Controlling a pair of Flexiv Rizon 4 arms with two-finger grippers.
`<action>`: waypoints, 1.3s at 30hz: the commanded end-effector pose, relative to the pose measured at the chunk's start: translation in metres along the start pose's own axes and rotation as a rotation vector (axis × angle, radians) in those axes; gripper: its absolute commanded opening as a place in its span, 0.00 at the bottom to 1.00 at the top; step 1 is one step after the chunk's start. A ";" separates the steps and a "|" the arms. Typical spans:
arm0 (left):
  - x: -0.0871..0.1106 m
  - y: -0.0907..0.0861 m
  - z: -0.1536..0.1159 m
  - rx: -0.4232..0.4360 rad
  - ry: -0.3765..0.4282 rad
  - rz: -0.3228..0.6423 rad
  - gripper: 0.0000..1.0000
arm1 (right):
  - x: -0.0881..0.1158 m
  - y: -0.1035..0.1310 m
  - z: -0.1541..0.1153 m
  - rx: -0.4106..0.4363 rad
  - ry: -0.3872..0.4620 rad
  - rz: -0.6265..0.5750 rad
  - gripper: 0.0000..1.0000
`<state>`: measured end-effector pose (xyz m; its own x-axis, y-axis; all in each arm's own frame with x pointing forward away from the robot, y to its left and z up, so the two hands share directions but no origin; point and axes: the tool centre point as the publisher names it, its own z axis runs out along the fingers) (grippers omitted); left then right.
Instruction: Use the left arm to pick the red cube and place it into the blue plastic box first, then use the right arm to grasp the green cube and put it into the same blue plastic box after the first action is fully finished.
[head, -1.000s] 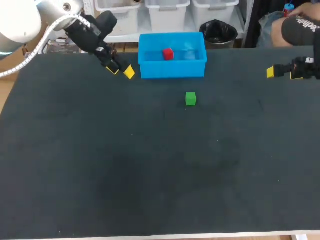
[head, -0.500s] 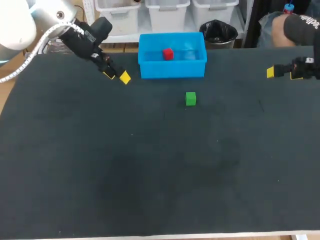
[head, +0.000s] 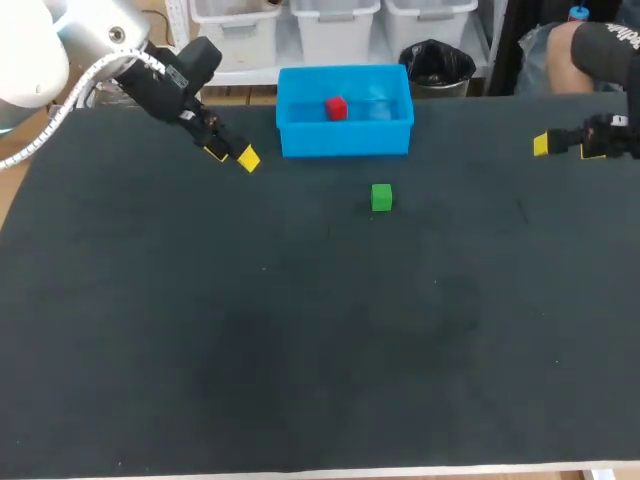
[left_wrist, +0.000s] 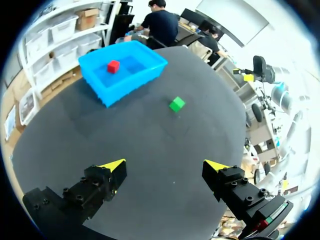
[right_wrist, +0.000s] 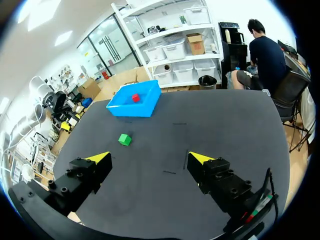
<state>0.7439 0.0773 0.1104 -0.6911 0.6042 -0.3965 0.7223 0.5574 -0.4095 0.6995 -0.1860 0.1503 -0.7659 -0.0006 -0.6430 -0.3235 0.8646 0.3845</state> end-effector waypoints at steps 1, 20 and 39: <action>0.000 0.000 0.000 0.001 -0.002 0.002 1.00 | 0.000 0.000 0.000 0.001 0.000 0.000 1.00; 0.000 0.000 0.000 0.001 -0.002 0.002 1.00 | 0.007 -0.005 -0.008 -0.054 -0.037 -0.012 1.00; 0.000 0.000 0.000 0.001 -0.002 0.002 1.00 | -0.007 0.021 0.015 0.014 0.111 -0.085 1.00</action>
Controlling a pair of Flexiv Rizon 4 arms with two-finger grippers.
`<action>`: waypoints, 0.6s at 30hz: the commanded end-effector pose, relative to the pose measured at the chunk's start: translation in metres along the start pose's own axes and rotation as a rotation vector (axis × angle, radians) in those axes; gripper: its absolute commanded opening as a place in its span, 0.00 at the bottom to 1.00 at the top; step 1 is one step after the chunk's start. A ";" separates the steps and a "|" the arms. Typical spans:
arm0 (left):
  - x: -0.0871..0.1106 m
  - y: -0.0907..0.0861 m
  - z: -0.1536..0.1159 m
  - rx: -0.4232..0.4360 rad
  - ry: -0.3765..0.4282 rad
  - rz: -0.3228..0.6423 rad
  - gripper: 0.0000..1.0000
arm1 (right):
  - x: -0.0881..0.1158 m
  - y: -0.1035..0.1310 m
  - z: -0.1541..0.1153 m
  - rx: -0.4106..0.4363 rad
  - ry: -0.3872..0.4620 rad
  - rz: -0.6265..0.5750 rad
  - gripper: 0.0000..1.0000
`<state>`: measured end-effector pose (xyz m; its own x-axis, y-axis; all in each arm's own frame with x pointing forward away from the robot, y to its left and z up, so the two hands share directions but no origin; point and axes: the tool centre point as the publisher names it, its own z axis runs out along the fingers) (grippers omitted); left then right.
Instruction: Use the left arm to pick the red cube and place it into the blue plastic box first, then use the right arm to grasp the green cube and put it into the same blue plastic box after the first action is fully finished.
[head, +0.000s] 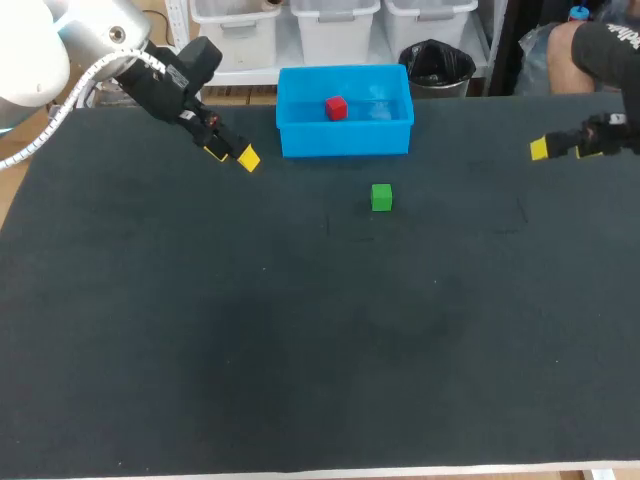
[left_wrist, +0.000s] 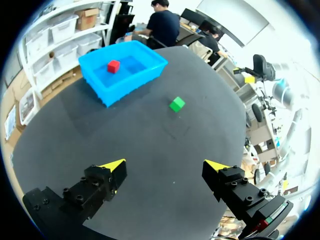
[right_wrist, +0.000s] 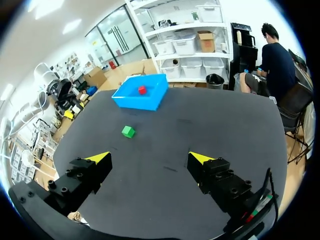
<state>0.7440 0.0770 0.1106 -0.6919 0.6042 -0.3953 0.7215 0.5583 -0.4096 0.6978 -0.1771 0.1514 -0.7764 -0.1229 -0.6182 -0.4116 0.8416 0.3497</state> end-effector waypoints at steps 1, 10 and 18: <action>0.001 0.000 0.000 0.001 -0.003 0.003 1.00 | -0.011 0.015 0.014 0.052 0.034 0.013 1.00; 0.001 0.000 0.000 0.001 -0.003 0.003 1.00 | -0.026 0.046 0.039 0.113 0.080 0.027 1.00; 0.001 0.000 0.000 0.001 -0.003 0.003 1.00 | -0.037 0.067 0.059 0.150 0.121 0.041 1.00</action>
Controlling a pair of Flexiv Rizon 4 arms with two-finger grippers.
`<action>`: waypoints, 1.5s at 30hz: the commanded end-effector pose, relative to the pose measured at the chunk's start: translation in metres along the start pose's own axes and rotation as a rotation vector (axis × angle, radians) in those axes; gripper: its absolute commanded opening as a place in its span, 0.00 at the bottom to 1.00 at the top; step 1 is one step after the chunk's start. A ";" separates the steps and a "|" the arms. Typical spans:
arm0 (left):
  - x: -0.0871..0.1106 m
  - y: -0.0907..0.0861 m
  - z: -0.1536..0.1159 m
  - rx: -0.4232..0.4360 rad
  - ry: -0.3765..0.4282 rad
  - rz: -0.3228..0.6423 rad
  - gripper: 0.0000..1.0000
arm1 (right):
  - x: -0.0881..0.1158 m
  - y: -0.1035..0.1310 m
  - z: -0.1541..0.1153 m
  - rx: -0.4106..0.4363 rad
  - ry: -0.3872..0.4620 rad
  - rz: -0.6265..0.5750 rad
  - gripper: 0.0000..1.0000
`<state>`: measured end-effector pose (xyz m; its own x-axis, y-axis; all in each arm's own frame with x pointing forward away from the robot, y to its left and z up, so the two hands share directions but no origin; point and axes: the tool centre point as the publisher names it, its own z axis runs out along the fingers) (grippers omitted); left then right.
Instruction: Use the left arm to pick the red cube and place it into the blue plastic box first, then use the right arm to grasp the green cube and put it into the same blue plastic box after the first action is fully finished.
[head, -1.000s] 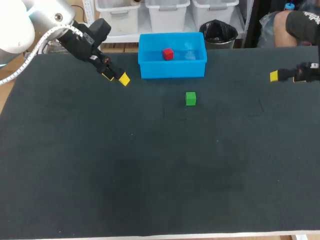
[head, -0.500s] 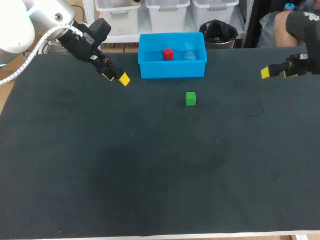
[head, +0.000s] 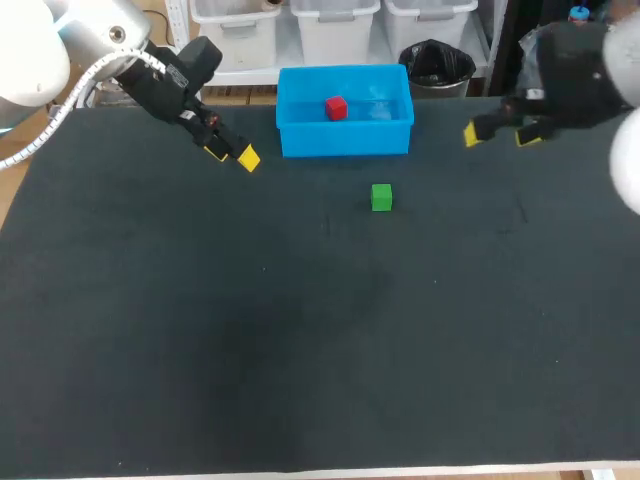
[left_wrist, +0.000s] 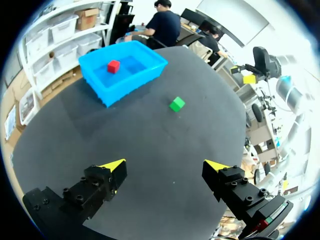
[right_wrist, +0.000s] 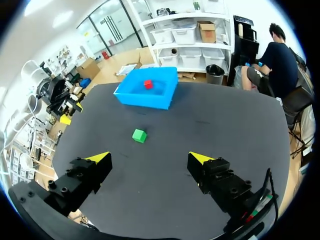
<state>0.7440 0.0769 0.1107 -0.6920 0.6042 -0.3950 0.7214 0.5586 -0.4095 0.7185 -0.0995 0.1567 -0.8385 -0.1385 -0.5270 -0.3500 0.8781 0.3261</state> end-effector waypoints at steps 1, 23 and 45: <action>0.001 0.001 0.000 0.001 -0.003 0.003 1.00 | -0.010 0.011 0.013 0.090 0.018 0.005 1.00; 0.001 0.001 0.000 0.001 -0.003 0.003 1.00 | -0.028 0.041 0.044 0.193 0.129 0.007 1.00; 0.001 0.001 0.000 0.001 -0.003 0.003 1.00 | -0.026 0.046 0.059 0.306 0.362 0.039 1.00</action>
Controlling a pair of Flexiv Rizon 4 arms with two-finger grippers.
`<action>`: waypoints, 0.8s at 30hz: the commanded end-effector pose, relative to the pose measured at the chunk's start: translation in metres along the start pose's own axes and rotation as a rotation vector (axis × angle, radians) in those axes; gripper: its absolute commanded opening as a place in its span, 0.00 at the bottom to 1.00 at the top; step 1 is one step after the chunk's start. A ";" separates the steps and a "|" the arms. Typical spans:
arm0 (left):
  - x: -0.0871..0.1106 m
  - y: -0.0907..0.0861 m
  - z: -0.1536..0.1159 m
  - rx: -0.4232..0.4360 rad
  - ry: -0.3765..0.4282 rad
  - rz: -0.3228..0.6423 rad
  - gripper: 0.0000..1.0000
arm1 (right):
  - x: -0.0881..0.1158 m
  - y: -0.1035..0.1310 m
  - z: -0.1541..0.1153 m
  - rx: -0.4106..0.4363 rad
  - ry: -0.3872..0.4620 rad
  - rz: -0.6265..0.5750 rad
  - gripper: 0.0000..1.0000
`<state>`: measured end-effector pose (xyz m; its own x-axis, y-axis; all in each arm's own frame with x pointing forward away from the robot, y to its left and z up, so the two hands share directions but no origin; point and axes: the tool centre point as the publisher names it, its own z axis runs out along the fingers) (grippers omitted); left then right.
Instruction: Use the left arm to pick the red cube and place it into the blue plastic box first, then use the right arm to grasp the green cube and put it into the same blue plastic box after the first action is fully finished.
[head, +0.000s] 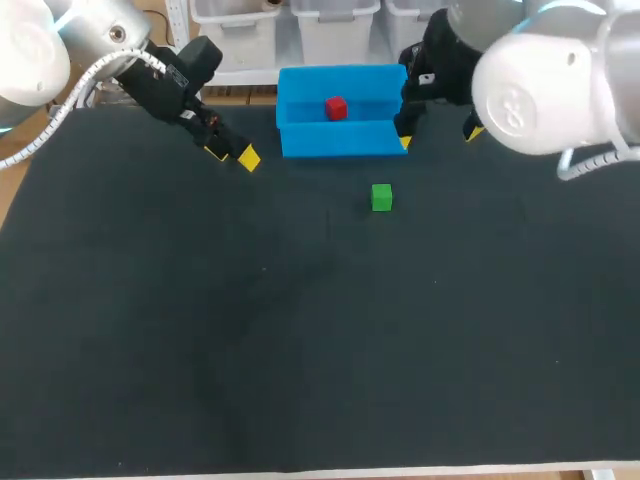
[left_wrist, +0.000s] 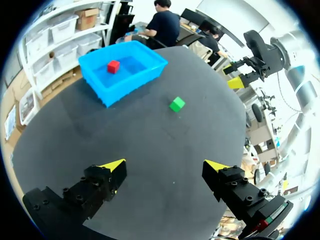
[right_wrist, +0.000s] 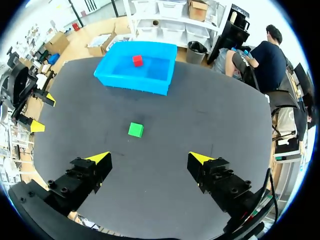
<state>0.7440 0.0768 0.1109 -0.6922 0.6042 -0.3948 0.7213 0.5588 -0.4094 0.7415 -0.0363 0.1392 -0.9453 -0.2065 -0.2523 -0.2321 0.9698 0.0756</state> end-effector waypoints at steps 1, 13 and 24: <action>0.001 0.001 0.000 0.002 -0.003 0.003 1.00 | -0.009 0.006 0.003 0.016 0.064 0.007 1.00; 0.001 0.001 0.000 0.002 -0.003 0.003 1.00 | -0.015 0.016 0.014 0.040 0.132 0.025 1.00; 0.001 0.001 0.000 0.002 -0.003 0.003 1.00 | -0.024 0.021 0.020 0.055 0.132 0.060 1.00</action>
<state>0.7440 0.0768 0.1109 -0.6922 0.6042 -0.3947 0.7212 0.5589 -0.4093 0.7593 -0.0120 0.1294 -0.9781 -0.1628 -0.1297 -0.1688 0.9850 0.0365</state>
